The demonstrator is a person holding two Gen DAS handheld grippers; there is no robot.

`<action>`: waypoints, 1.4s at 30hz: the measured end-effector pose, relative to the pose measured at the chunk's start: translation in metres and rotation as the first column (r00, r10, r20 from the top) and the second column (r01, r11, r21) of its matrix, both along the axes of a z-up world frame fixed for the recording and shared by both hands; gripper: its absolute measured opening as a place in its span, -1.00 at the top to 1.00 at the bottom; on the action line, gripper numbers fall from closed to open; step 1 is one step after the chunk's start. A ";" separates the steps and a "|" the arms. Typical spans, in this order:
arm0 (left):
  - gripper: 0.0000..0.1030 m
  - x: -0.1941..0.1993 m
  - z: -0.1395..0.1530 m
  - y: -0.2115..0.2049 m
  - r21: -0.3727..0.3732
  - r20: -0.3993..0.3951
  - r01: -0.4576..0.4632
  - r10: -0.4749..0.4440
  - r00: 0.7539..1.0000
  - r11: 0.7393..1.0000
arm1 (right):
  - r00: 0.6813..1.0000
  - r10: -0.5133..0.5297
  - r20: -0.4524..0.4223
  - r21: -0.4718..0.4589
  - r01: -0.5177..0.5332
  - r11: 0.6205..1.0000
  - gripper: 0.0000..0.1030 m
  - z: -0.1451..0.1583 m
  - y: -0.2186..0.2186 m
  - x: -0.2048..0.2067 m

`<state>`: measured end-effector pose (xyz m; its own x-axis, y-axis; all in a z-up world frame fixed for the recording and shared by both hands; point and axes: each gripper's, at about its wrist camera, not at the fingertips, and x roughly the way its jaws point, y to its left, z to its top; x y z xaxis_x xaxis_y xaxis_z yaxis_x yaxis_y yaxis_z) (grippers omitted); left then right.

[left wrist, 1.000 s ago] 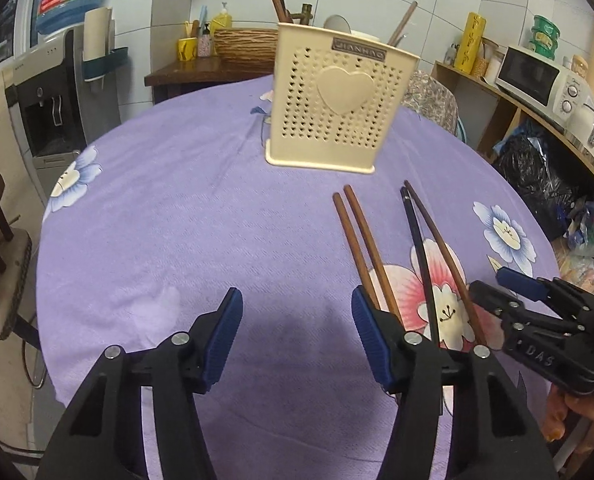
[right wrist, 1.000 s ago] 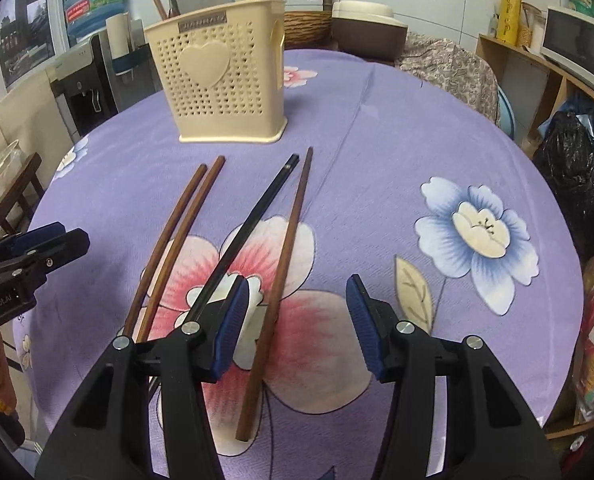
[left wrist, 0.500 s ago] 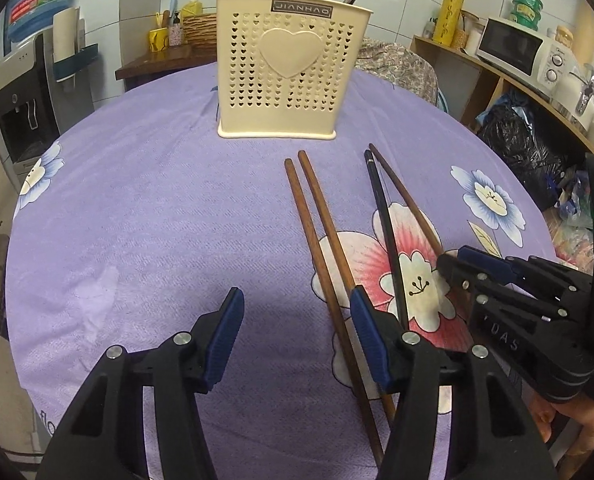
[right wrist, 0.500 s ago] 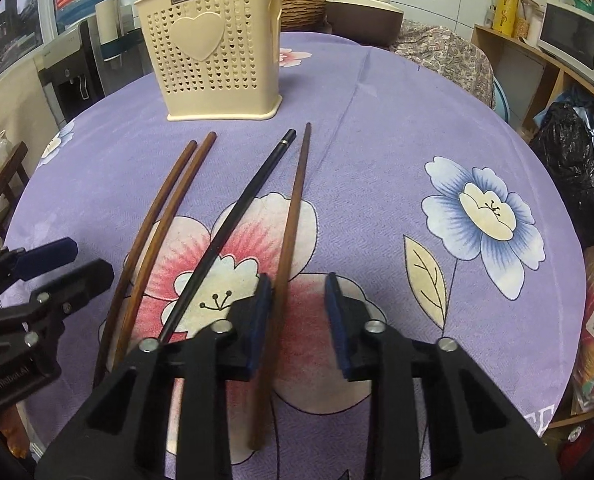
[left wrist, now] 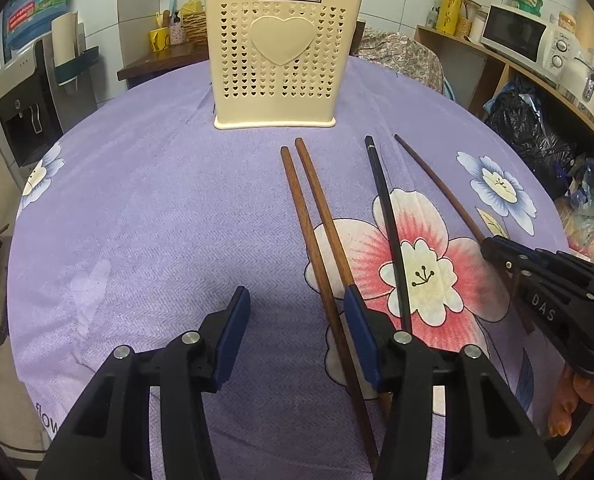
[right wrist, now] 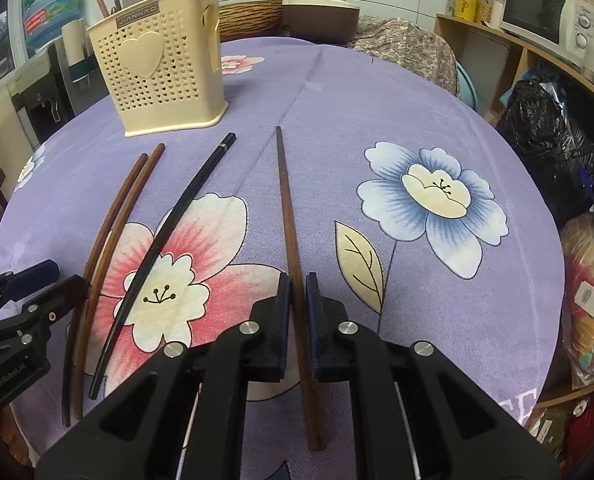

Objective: Organize utensils
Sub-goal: 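Close the right tool on a brown wooden chopstick, then close the left tool on another brown wooden chopstick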

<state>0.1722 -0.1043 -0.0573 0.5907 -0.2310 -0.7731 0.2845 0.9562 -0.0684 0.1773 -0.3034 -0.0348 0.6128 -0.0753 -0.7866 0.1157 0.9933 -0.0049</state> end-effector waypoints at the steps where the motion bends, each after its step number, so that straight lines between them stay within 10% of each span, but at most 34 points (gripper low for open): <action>1: 0.05 0.000 0.000 -0.001 0.006 0.002 -0.002 0.002 1.000 1.000 | 1.000 0.001 0.001 -0.007 -0.001 1.000 0.83 0.000 0.001 0.000; 11: 0.37 0.007 0.000 0.005 0.067 0.013 -0.022 0.021 1.000 0.998 | 1.000 0.000 0.002 0.025 0.000 1.000 0.79 0.002 -0.004 -0.003; 15: 0.36 0.010 0.001 0.017 0.034 -0.008 -0.020 0.021 1.000 0.999 | 0.999 0.026 0.024 0.027 -0.027 0.999 0.12 0.007 -0.003 -0.003; 25: -0.05 0.042 0.016 0.025 -0.008 0.021 -0.069 0.069 0.997 0.998 | 0.990 0.139 0.027 0.065 -0.140 0.988 0.12 0.024 -0.013 0.054; 42: 0.10 0.100 0.003 0.011 0.033 -0.019 -0.130 0.131 0.991 0.991 | 0.983 0.168 -0.069 0.035 -0.166 0.986 0.48 0.000 -0.014 0.140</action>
<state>0.2727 -0.0928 -0.0541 0.5977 -0.1282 -0.7914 0.1562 0.9868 -0.0419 0.3173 -0.3172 -0.0350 0.5574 0.0470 -0.8289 -0.0513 0.9984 0.0221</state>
